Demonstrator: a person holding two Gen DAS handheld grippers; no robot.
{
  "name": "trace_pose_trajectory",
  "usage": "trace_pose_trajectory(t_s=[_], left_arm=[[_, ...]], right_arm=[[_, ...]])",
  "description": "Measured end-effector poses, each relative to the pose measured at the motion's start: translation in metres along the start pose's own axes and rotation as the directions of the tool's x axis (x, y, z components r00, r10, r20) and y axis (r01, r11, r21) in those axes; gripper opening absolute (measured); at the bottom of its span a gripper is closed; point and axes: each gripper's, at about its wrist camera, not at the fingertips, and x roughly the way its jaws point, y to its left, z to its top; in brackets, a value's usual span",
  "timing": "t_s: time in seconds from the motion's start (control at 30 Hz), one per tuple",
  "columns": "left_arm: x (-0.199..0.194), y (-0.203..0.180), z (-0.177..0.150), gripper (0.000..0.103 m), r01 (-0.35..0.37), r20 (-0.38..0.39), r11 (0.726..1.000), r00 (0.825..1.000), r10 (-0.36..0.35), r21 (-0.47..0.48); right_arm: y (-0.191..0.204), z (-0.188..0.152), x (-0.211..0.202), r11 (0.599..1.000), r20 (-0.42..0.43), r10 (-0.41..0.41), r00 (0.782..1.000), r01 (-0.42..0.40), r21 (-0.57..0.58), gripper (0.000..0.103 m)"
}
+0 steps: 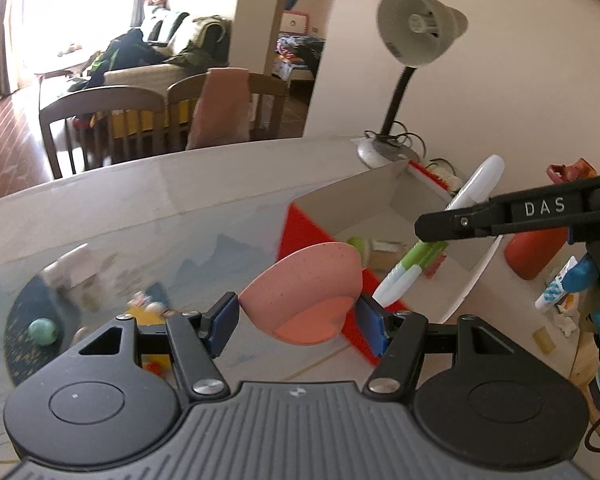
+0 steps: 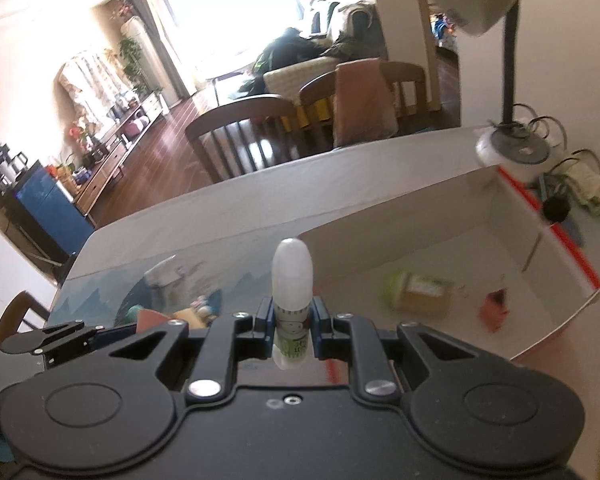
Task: Organize rigid objects
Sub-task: 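Carry the heart dish and glue stick over the red box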
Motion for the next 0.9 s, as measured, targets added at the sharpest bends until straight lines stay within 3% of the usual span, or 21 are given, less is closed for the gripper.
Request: trace_pose_trajectory(t_s=[0.3,0.63,0.9], left_arm=[[0.040,-0.051,0.029,0.064,0.019,-0.021,0.999,1.000,-0.018,0.038],[0.096,-0.101,0.046,0.064,0.018,-0.091,0.996,0.996,-0.010,0.089],[0.149,-0.130,0.043,0.064,-0.022,-0.180,0.989,0.982,0.048,0.143]], right_arm=[[-0.060,0.015,-0.001,0.999,0.003,-0.047,0.999,0.047,0.010,0.016],[-0.134,0.014,0.016,0.991,-0.056,-0.113,0.992,0.116,0.063,0.016],[-0.166,0.008,0.035,0.984,-0.122,-0.177,0.977,0.179,0.013,0.016]])
